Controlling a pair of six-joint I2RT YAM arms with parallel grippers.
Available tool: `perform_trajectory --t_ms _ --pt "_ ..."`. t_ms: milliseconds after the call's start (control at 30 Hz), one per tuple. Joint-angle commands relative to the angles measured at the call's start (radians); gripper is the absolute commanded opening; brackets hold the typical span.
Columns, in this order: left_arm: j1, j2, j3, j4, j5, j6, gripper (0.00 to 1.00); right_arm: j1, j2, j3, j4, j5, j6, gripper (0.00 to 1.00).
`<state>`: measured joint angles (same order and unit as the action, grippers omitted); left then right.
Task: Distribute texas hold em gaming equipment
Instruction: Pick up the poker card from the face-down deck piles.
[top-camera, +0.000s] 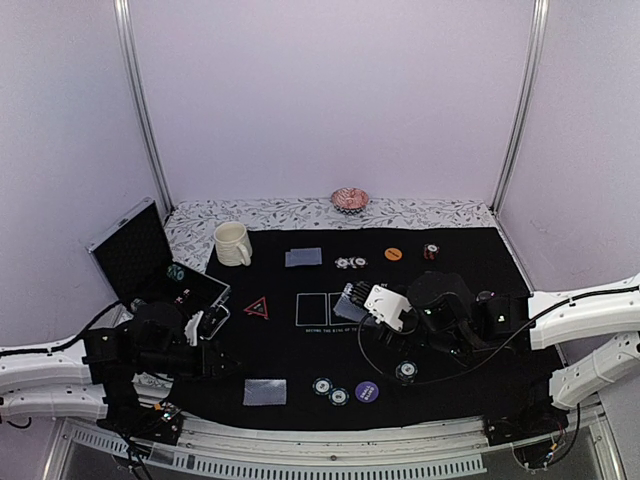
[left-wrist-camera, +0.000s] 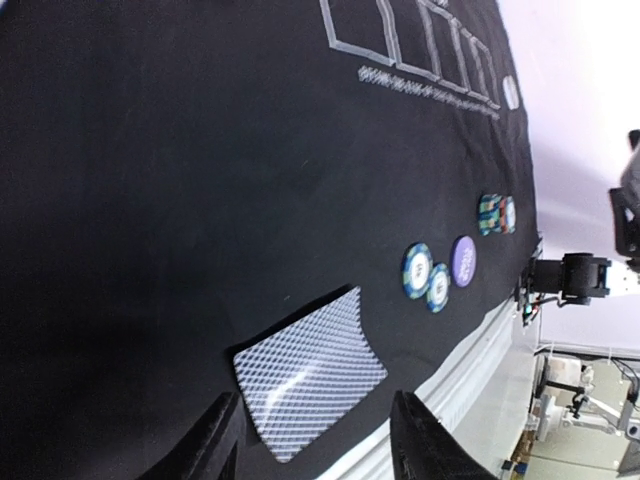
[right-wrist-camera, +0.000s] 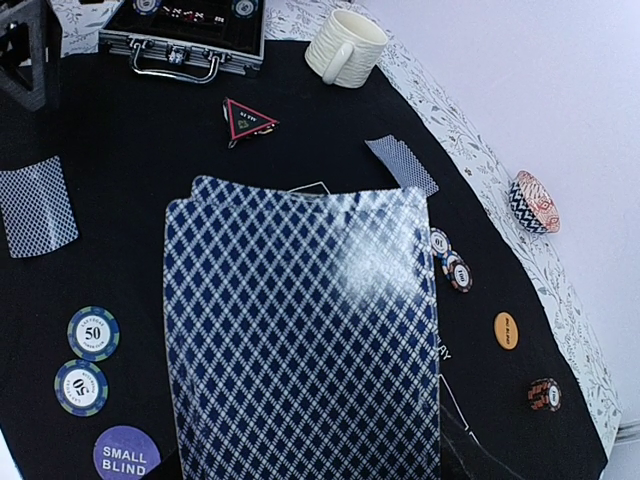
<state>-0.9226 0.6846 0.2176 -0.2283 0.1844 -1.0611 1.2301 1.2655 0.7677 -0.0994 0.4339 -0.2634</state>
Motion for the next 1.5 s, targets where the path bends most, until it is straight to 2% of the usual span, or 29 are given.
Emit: perform_trajectory --t_ms 0,67,133,233,300,533,667,767,1000,1167,1300,1467 --pt "-0.027 0.011 0.139 -0.094 -0.107 0.116 0.51 -0.001 0.025 0.064 0.003 -0.012 -0.008 0.55" --pt "-0.041 0.065 0.232 -0.094 -0.115 0.204 0.59 0.009 0.049 0.086 -0.006 -0.011 -0.012 0.55" --pt "-0.057 0.133 0.345 -0.085 -0.096 0.292 0.7 0.025 0.068 0.1 0.008 -0.011 -0.023 0.55" --pt "-0.061 0.204 0.421 0.018 0.007 0.388 0.94 0.048 0.101 0.121 0.038 -0.028 -0.046 0.55" --pt "-0.062 0.245 0.441 0.109 0.068 0.416 0.98 0.066 0.13 0.137 0.06 -0.037 -0.059 0.55" --pt "-0.064 0.453 0.553 0.094 0.142 0.477 0.98 0.11 0.21 0.201 0.097 -0.035 -0.104 0.55" --pt "-0.065 0.516 0.58 0.057 0.109 0.5 0.97 0.121 0.234 0.22 0.105 -0.041 -0.115 0.55" --pt "-0.065 0.529 0.59 0.031 0.066 0.513 0.91 0.127 0.244 0.226 0.106 -0.043 -0.118 0.55" --pt "-0.062 0.464 0.563 0.013 0.009 0.508 0.61 0.127 0.232 0.202 0.108 -0.034 -0.111 0.55" --pt "-0.06 0.416 0.531 0.034 0.043 0.503 0.6 0.127 0.229 0.197 0.109 -0.035 -0.106 0.55" --pt "-0.059 0.412 0.531 0.06 0.087 0.511 0.67 0.128 0.229 0.2 0.115 -0.037 -0.111 0.55" --pt "-0.033 0.403 0.549 0.085 0.055 0.519 0.66 0.128 0.231 0.201 0.115 -0.048 -0.108 0.55"
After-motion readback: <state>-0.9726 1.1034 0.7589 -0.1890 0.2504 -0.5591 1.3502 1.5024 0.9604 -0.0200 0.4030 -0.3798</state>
